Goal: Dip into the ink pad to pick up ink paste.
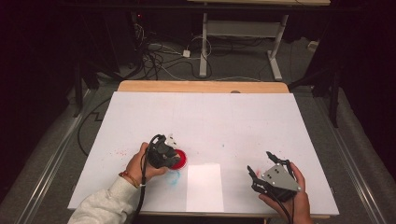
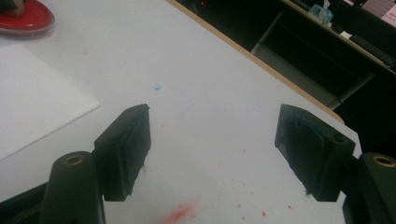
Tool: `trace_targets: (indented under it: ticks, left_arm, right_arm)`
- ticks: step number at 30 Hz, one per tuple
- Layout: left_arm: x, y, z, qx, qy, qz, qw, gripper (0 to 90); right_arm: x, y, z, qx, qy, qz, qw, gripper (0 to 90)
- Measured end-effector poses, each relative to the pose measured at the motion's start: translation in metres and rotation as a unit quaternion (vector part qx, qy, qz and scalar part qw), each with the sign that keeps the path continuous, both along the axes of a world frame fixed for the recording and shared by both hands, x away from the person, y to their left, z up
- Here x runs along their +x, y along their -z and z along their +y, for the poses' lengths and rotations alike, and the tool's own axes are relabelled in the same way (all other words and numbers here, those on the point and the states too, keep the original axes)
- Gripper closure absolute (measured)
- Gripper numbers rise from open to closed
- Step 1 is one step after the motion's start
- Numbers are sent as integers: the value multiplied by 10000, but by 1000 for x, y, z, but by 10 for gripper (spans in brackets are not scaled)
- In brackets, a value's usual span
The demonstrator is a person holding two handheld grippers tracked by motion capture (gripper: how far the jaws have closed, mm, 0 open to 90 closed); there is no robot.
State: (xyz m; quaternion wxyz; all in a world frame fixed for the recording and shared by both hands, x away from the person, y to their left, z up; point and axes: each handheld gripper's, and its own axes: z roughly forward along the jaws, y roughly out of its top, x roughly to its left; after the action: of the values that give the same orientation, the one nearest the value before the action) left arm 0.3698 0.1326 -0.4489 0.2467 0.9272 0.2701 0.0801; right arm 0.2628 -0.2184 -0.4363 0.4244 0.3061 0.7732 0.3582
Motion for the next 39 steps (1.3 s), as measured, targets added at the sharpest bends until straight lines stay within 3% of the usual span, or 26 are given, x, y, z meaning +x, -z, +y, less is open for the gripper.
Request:
trace_targets:
  ticks: [5,11,16,21,27,31,34,39]
  left_arm:
    - [-4,-12,8,-92,-11,-141,9999,737]
    - [-13,-39,22,-349,-91,-383,9986,737]
    - [-22,-63,31,-478,-103,-650,9967,737]
    - [-31,-74,37,-580,-119,-804,9950,736]
    - [-30,-68,32,-450,-92,-708,9964,736]
    - [-22,-53,22,-237,-19,-602,9979,736]
    - [-12,-38,15,52,50,-518,9986,736]
    - [4,-17,10,186,66,-202,9996,737]
  right_arm:
    - [3,1,1,25,-38,32,10000,275]
    - [3,0,0,30,-33,7,10000,275]
    - [1,1,-2,6,-11,32,10000,275]
    - [0,1,2,-11,-42,30,10000,271]
    - [1,3,6,-64,-126,53,9999,270]
    - [2,3,6,-73,-158,96,9998,271]
    - [2,5,8,-142,-180,127,9997,274]
    - [3,7,10,-234,-211,162,9994,276]
